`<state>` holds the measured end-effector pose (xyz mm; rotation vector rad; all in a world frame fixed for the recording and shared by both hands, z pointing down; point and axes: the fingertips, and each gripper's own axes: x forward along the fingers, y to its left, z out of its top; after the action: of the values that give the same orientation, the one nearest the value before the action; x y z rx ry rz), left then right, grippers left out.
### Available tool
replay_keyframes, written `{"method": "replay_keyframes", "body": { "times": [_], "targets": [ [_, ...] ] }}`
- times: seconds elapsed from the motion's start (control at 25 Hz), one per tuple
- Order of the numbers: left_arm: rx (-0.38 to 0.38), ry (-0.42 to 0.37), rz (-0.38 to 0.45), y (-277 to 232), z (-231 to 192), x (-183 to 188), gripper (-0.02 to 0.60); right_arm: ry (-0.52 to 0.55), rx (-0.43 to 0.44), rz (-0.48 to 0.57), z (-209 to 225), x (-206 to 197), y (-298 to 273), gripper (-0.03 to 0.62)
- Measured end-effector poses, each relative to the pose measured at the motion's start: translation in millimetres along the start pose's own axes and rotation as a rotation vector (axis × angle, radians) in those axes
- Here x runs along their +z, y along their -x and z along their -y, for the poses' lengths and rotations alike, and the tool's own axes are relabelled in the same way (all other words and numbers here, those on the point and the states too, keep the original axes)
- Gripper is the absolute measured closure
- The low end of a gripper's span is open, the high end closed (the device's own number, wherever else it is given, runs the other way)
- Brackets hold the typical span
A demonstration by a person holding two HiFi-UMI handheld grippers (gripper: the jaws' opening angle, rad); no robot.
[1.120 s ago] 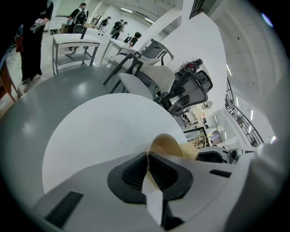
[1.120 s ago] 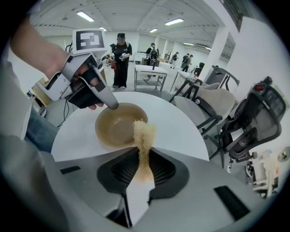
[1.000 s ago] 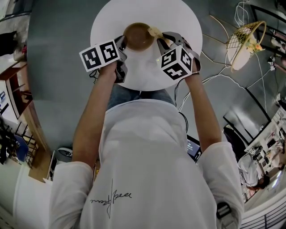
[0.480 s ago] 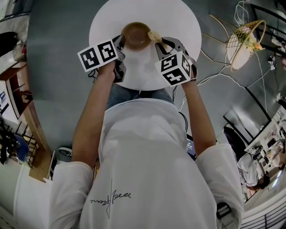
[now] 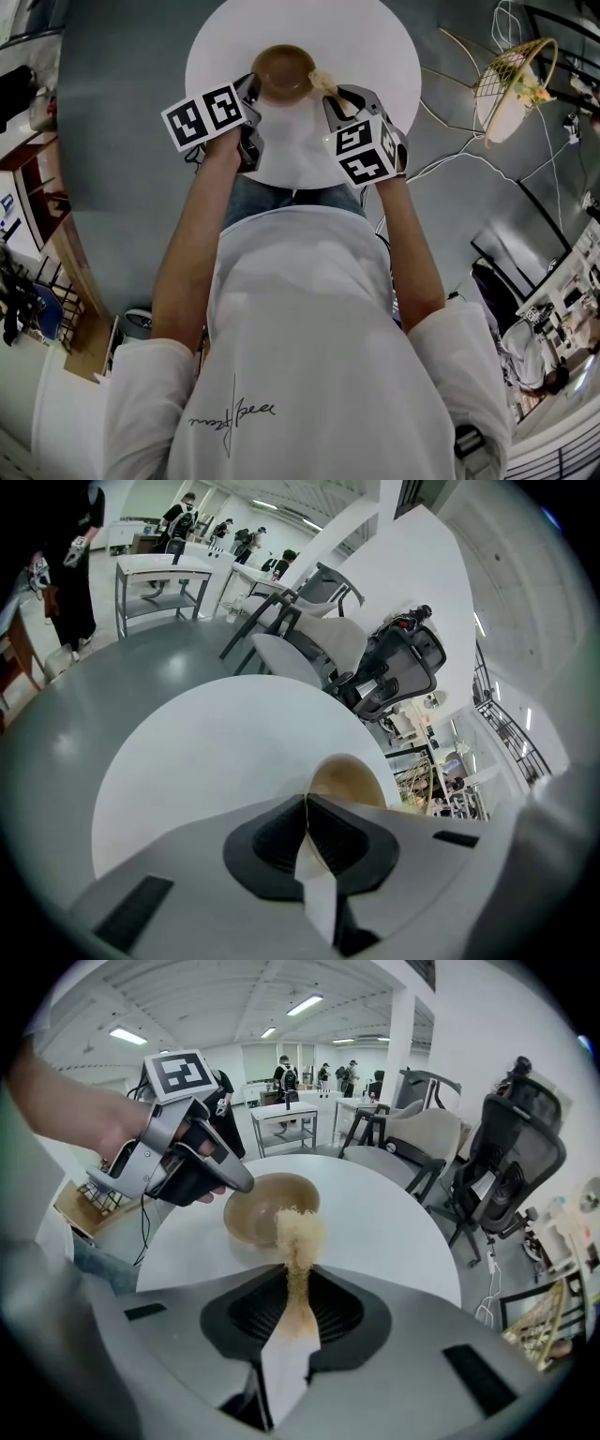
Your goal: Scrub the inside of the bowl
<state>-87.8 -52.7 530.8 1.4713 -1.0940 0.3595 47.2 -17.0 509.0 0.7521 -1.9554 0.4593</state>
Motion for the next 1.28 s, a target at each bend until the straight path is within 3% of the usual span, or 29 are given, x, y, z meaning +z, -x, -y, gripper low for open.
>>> {"method": "replay_keyframes", "body": {
  "times": [1.28],
  "targets": [
    [-0.003, 0.065, 0.014, 0.0, -2.8, -0.9, 0.569, -0.026, 0.082, 0.014, -34.8, -9.0, 3.0, 0.511]
  ]
}}
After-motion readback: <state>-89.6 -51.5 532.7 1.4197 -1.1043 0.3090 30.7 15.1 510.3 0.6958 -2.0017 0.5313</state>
